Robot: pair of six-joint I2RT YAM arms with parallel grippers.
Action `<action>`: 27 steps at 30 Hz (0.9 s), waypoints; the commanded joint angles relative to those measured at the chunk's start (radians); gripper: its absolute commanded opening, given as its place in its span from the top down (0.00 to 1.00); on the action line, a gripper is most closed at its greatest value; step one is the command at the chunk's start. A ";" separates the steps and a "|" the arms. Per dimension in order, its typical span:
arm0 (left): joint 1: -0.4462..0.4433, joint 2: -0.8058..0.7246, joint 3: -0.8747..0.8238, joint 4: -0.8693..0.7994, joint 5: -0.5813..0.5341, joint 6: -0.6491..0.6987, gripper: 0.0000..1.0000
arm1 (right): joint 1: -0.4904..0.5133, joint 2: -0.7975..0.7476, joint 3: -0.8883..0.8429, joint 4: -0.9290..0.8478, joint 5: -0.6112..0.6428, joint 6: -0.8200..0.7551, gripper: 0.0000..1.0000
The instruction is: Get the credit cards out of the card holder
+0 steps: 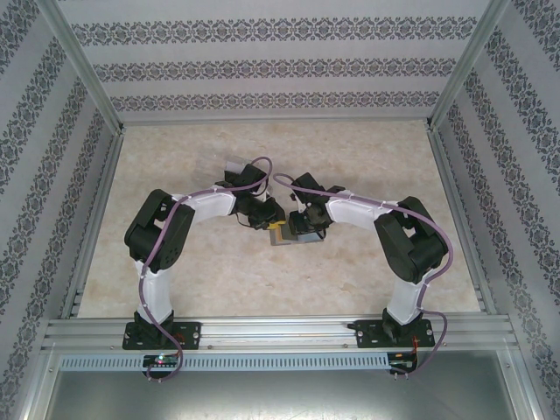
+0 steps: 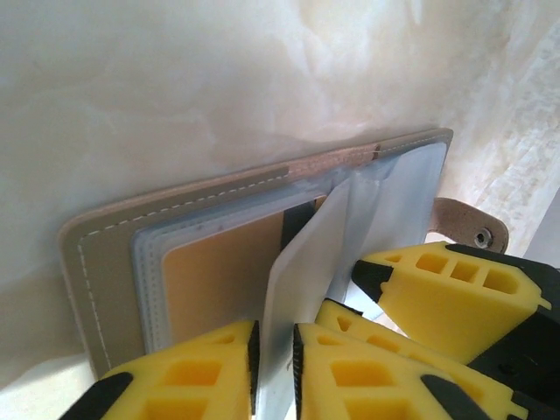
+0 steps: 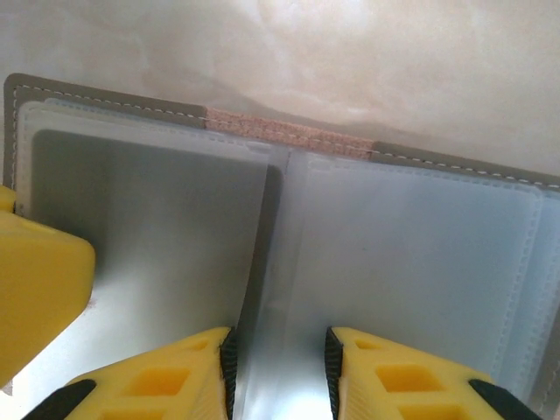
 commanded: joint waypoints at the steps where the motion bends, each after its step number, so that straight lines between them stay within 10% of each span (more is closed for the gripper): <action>1: -0.012 0.011 0.016 0.015 0.002 0.023 0.85 | -0.009 -0.001 -0.032 0.009 -0.014 0.012 0.65; 13: 0.011 -0.059 0.098 -0.317 -0.173 0.268 0.95 | -0.031 -0.275 -0.220 0.237 -0.082 0.058 0.51; 27: -0.042 0.023 0.105 0.011 0.148 0.043 0.53 | -0.086 -0.448 -0.370 0.368 0.018 0.139 0.46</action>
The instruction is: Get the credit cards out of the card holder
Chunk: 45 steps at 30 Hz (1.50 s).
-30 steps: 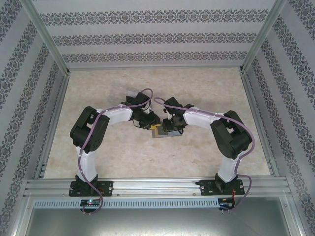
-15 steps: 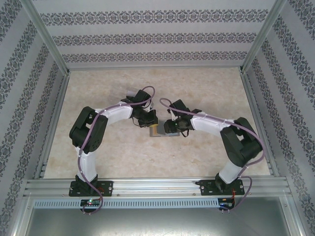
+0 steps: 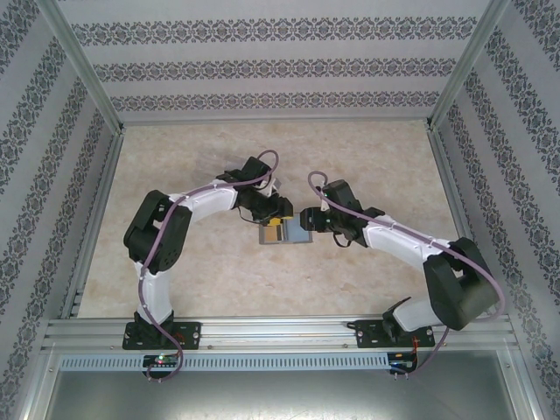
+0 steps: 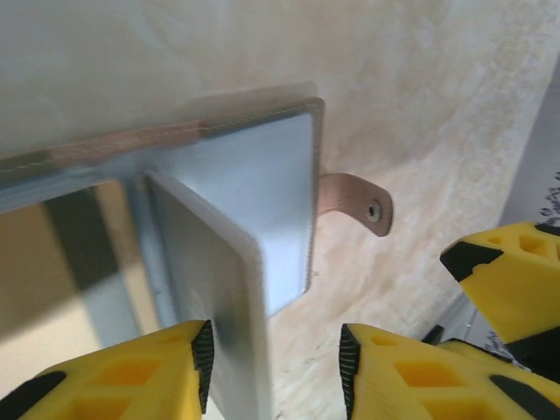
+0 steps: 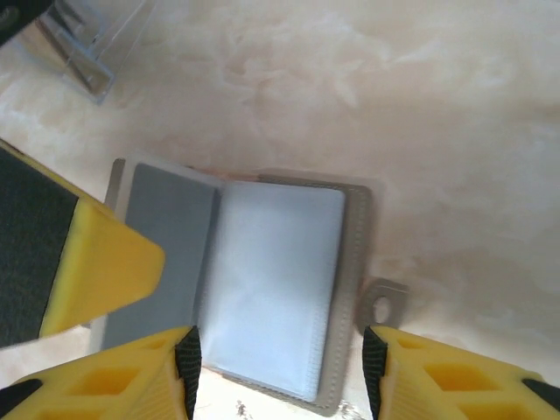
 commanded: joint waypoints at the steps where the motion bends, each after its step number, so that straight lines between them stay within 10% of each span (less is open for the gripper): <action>1: -0.026 0.031 0.014 0.108 0.072 -0.073 0.51 | -0.010 -0.042 -0.030 0.058 0.043 0.033 0.45; 17: 0.025 -0.028 -0.070 0.086 -0.107 -0.080 0.55 | 0.013 0.073 0.029 0.044 -0.043 0.015 0.64; 45: 0.024 0.082 -0.026 0.030 -0.058 -0.064 0.73 | 0.029 0.326 0.182 -0.107 -0.060 0.012 0.77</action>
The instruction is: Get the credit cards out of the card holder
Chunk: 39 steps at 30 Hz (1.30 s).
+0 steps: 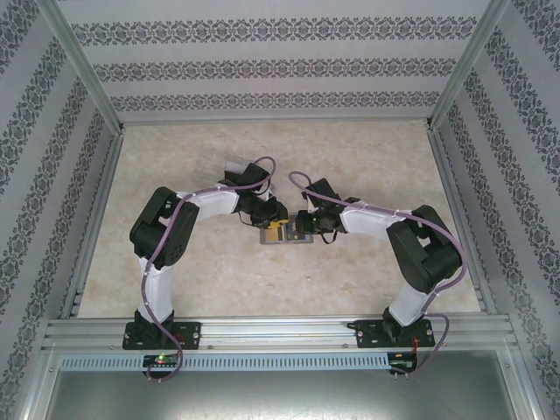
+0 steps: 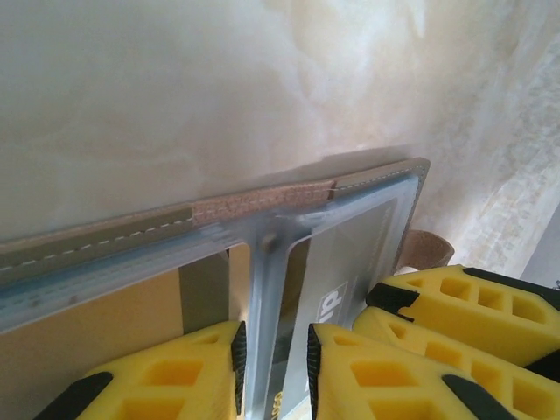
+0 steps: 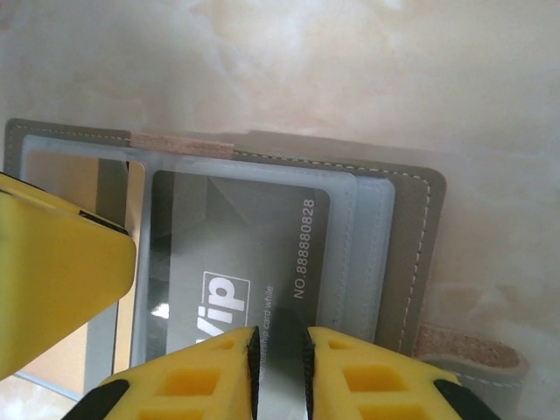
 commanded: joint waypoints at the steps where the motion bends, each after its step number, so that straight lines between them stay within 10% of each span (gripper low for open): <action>1: 0.003 0.028 0.022 -0.049 0.011 0.023 0.73 | 0.002 0.024 0.027 -0.042 -0.019 -0.004 0.77; 39: 0.029 -0.059 -0.044 0.062 0.140 0.094 0.89 | -0.029 0.099 0.065 -0.115 0.005 0.010 0.78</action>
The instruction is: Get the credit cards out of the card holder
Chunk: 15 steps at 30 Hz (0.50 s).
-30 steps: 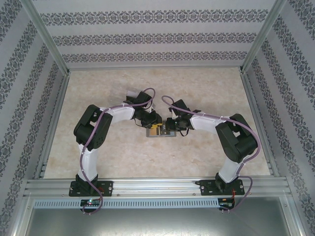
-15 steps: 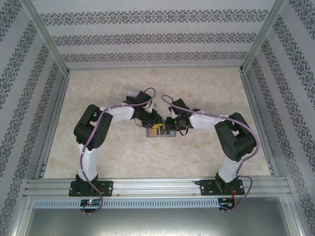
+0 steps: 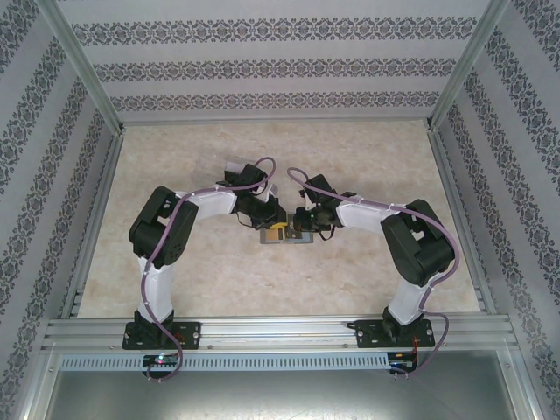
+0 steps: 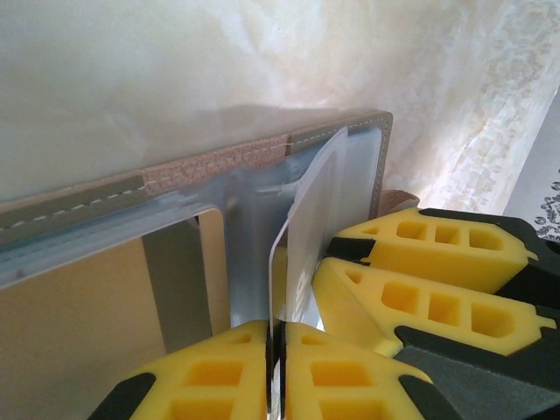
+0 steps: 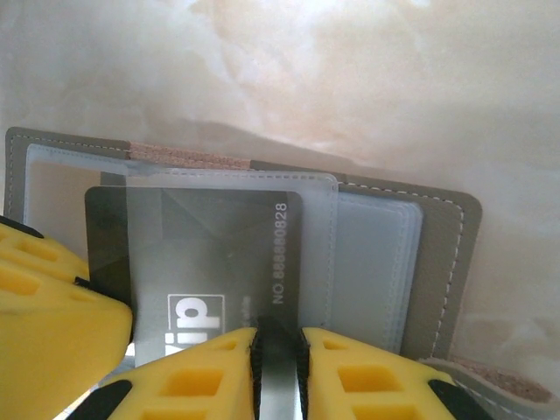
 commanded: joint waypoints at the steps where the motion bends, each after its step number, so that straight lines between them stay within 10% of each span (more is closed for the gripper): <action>1: 0.013 -0.053 -0.016 0.019 0.022 0.031 0.90 | -0.015 0.041 -0.002 -0.062 0.046 0.006 0.79; 15: 0.073 -0.173 -0.105 -0.074 -0.076 0.100 0.98 | -0.027 0.008 -0.029 -0.021 0.027 -0.008 0.79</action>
